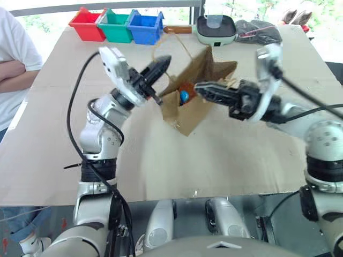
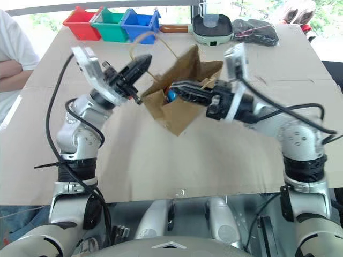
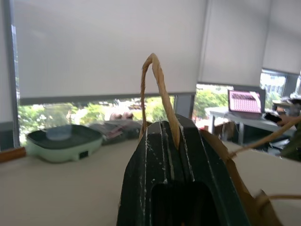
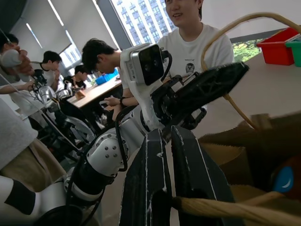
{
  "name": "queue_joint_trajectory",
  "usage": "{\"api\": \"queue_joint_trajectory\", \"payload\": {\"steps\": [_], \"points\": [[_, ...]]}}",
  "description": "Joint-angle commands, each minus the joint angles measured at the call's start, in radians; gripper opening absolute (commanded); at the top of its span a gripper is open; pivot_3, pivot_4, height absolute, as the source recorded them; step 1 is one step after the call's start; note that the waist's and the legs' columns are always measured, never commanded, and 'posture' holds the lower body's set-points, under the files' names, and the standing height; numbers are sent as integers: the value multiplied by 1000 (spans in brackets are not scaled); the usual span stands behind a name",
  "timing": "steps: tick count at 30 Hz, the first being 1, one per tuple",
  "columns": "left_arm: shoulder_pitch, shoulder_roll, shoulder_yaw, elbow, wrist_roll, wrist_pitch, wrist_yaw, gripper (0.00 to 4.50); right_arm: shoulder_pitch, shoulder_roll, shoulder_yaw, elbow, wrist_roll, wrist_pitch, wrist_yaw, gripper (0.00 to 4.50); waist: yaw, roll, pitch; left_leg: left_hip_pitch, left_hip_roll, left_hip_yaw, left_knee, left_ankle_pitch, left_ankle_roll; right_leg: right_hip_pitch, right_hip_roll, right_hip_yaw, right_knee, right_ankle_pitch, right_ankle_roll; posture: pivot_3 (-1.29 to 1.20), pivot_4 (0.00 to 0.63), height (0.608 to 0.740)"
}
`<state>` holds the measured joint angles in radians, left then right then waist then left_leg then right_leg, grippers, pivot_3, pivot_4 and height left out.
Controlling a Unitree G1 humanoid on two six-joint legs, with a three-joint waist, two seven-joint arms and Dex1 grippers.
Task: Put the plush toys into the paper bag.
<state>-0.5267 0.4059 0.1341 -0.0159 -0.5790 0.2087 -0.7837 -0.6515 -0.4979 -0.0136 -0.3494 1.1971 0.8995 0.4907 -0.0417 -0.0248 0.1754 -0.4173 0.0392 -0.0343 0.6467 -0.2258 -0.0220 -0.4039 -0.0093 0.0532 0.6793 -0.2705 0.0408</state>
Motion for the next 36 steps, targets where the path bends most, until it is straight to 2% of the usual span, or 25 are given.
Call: {"api": "queue_joint_trajectory", "payload": {"steps": [1, 4, 5, 7, 9, 11, 12, 14, 16, 18, 20, 21, 24, 25, 26, 29, 32, 33, 36], "points": [[-40, 30, 40, -10, -13, -10, -17, 0, 1, -36, -1, -52, -76, -32, 49, 50, 3, 0, 0, 0, 0, -1, 0, 0, 0, 0, 0, -1, 0, 0, 0, 0, 150, 740], [-64, 54, 68, 9, -81, 26, -88, 0, -5, -54, -29, -35, -94, -28, 56, 50, 8, 0, 0, -1, 0, -1, 0, 0, 0, 0, 0, -2, -1, 0, 0, 0, 150, 740], [-67, 65, 66, 18, -70, 21, -100, 0, -7, -59, -36, -38, -99, -28, 63, 552, 8, 0, 0, -1, 0, -1, 0, 0, 0, 0, 0, -1, -1, 0, 0, 0, 150, 740], [-46, 100, 62, 25, -60, -4, -181, 0, 7, -95, -59, -74, -86, -16, 88, 1271, 7, 0, 0, -1, 0, 0, 0, 0, 0, 0, -1, -1, -1, 0, 0, 0, 150, 740], [-23, 125, 98, 33, -99, 28, -212, 0, 35, -155, -83, -123, -92, -5, 99, 2275, 8, 0, 0, -1, 0, 0, 0, 0, 0, 0, -1, -1, -2, 0, 0, 0, 150, 740], [-12, 146, 133, 33, -138, 74, -209, 689, 70, -222, -114, -167, -73, 13, 124, 3215, 8, 0, 0, -1, 0, 0, -1, 0, 0, 0, -1, -1, -2, 0, 0, 0, 150, 740], [-10, 153, 143, 32, -154, 97, -204, 928, 81, -243, -127, -178, -56, 19, 131, 3280, 8, 0, 0, -1, 0, 0, -1, 0, 0, 0, -1, -1, -2, 0, 0, 0, 150, 740], [-4, 171, 164, 26, -187, 154, -191, 1969, 100, -279, -154, -195, -22, 37, 134, 3280, 8, -1, 0, -1, 0, -1, 0, 0, 0, 0, -1, -1, -2, 0, 0, 0, 150, 740], [21, 218, 202, 11, -249, 263, -178, 2742, 148, -332, -205, -230, 21, 62, 137, 3280, 7, -1, 1, -1, 0, 0, 0, 0, 0, 0, -1, -1, -1, 0, 0, 0, 150, 740], [68, 285, 230, -5, -294, 358, -200, 3432, 218, -378, -211, -270, -10, 70, 140, 3280, 5, -1, 0, -1, 0, -1, 0, 0, 0, 0, -1, -1, -2, 0, 0, 0, 150, 740], [133, 340, 242, -34, -317, 413, -238, 4310, 274, -371, -179, -285, -57, 47, 123, 3280, -1, -1, 0, -1, 0, 0, -1, 0, 0, 0, -1, -1, -2, -1, 0, 0, 150, 740], [165, 359, 243, -47, -313, 418, -259, 4413, 293, -359, -161, -287, -78, 34, 118, 3280, -1, -1, 0, 0, 1, 0, -1, 0, 0, 0, -1, -1, -2, -1, 0, 0, 150, 740], [237, 367, 235, -67, -268, 380, -267, 4500, 315, -316, -88, -274, -190, -22, 117, 2471, 3, 0, 1, 1, 1, 1, -2, 0, 0, 0, -1, 0, -2, -1, 0, 0, 150, 740], [257, 361, 226, -84, -254, 369, -263, 4500, 307, -300, -70, -267, -213, -32, 112, 2068, 5, 0, 1, 1, 1, 1, -2, 0, 0, 0, -1, 0, -2, -1, 0, 0, 150, 740], [276, 352, 212, -107, -243, 360, -260, 4500, 294, -285, -56, -262, -226, -35, 107, 1444, 8, 0, 1, 1, 1, 0, -1, 0, 0, 0, -1, 0, -2, -1, 0, 0, 150, 740], [301, 316, 170, -167, -221, 345, -238, 4500, 276, -259, -27, -261, -252, -40, 112, 135, 15, 0, 1, 1, 0, 1, 0, 0, 0, 0, -1, 0, -2, -1, 0, 0, 150, 740], [275, 237, 108, -176, -155, 295, -168, 4500, 279, -215, 162, -210, -468, -126, 116, 48, 23, -1, 0, 1, 0, 1, 0, 0, 0, 1, -2, 0, -2, -1, 0, 0, 150, 740], [261, 219, 70, -173, -122, 276, -164, 4500, 260, -167, 209, -164, -521, -158, 104, 48, 24, -1, 0, 2, 0, 1, 0, 0, 0, 1, -1, 0, -2, -1, 0, 0, 150, 740], [232, 192, -3, -151, -46, 219, -175, 4500, 212, -57, 265, -70, -598, -217, 97, 48, 23, -1, 0, 0, 0, 1, 0, 0, 0, 0, -1, 1, -2, -1, 0, 0, 150, 740]]}}
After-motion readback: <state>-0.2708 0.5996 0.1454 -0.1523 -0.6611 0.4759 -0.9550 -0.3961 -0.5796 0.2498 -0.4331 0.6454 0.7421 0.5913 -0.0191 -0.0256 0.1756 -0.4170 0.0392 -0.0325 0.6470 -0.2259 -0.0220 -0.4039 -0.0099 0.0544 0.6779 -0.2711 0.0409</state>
